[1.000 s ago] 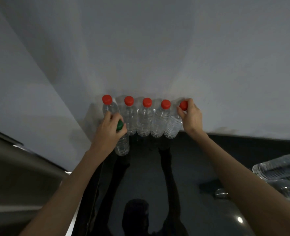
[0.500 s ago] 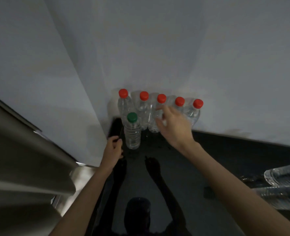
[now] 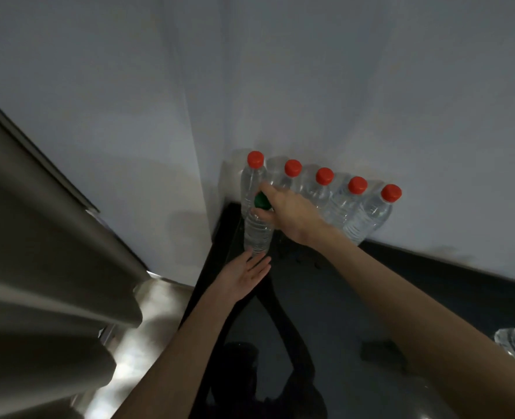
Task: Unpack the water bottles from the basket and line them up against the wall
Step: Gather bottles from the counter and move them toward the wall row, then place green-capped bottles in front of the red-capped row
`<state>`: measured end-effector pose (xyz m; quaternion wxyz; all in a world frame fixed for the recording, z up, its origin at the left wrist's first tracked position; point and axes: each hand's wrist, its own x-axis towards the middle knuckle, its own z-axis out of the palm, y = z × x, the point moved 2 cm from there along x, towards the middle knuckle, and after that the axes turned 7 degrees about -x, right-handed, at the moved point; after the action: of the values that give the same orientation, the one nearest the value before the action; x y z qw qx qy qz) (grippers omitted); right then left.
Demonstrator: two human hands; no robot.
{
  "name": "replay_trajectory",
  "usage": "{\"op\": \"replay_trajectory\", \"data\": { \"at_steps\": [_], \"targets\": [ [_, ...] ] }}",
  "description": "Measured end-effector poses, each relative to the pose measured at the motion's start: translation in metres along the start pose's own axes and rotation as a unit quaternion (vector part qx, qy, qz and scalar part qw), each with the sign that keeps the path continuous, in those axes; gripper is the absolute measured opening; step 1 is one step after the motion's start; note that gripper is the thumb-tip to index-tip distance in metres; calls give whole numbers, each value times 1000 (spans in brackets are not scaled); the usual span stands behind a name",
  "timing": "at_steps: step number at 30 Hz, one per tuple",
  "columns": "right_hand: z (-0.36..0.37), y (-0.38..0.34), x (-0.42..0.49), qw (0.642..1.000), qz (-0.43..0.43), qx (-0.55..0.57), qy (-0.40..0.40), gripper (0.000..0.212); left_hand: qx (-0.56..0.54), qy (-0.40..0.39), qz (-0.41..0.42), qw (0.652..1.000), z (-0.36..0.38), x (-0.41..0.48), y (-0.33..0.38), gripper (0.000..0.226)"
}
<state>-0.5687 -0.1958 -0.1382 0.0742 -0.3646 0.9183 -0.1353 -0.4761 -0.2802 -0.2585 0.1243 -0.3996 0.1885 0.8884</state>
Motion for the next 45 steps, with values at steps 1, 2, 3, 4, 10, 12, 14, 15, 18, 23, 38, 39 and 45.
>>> {"op": "replay_trajectory", "data": {
  "at_steps": [1,2,3,4,10,12,14,15,18,23,38,39,45],
  "targets": [
    [2,0,2,1000,-4,8,5,32,-14,6,4,1000,1,2,3,40],
    [4,0,5,1000,-7,19,9,31,-20,12,12,1000,2,5,7,42],
    [6,0,8,999,-10,29,12,31,-19,17,21,999,3,7,12,43],
    [7,0,11,999,-13,33,16,33,-15,22,27,999,6,8,16,45],
    [11,3,32,997,-10,74,34,29,8,41,59,997,12,12,33,45],
    [12,4,36,996,-5,85,40,27,23,50,68,996,14,13,34,46],
    [13,4,37,994,-6,94,52,27,34,53,68,996,14,13,33,46],
    [14,4,36,993,-5,105,60,27,42,52,65,996,14,13,32,46],
    [12,6,30,987,7,146,62,34,66,46,64,995,12,13,27,45],
    [-5,0,-4,983,53,159,80,44,160,23,95,982,15,-5,22,41],
    [-96,34,-270,938,185,198,216,22,667,-185,375,616,106,-137,-96,35],
    [-99,43,-288,934,199,195,223,23,681,-193,378,597,112,-139,-113,36],
    [-110,90,-393,917,253,167,258,24,747,-231,370,503,136,-141,-222,43]
  ]
}}
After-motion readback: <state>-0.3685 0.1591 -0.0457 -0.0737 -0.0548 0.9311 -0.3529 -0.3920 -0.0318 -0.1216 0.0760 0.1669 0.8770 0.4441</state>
